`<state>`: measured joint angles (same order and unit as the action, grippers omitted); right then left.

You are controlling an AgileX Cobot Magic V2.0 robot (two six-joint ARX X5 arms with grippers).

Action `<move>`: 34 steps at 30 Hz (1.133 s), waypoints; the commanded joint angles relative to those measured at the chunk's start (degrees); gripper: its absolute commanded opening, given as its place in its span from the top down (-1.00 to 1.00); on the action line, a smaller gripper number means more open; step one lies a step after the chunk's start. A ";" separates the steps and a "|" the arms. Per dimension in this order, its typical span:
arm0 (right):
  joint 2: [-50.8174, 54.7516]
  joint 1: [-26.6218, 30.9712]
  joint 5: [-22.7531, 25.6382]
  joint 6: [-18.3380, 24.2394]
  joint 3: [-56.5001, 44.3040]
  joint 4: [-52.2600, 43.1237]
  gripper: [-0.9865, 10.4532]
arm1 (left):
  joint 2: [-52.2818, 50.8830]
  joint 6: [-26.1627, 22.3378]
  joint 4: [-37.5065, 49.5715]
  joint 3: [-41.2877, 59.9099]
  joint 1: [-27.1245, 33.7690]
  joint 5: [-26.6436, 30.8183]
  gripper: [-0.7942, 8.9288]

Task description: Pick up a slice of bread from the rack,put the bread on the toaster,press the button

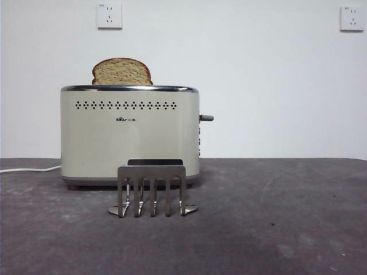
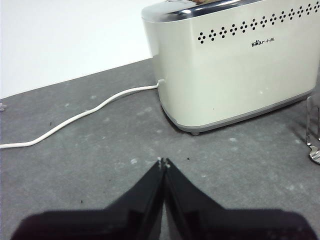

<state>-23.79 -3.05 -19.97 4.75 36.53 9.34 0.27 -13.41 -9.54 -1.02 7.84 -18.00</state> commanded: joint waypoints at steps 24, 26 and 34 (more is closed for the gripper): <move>23.71 0.11 14.40 -9.64 -33.64 0.68 0.83 | -0.15 0.55 0.09 0.79 0.13 -0.07 0.84; 23.71 0.11 14.38 -9.64 -34.03 1.55 0.83 | -0.15 0.55 0.07 0.79 0.13 -0.07 0.84; 23.71 0.15 14.38 -9.70 -35.93 1.51 0.83 | -0.15 0.55 0.09 0.79 0.13 -0.07 0.84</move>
<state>-0.30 -2.96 -5.76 -4.40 1.52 11.00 0.27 -13.39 -9.54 -1.02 7.84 -17.98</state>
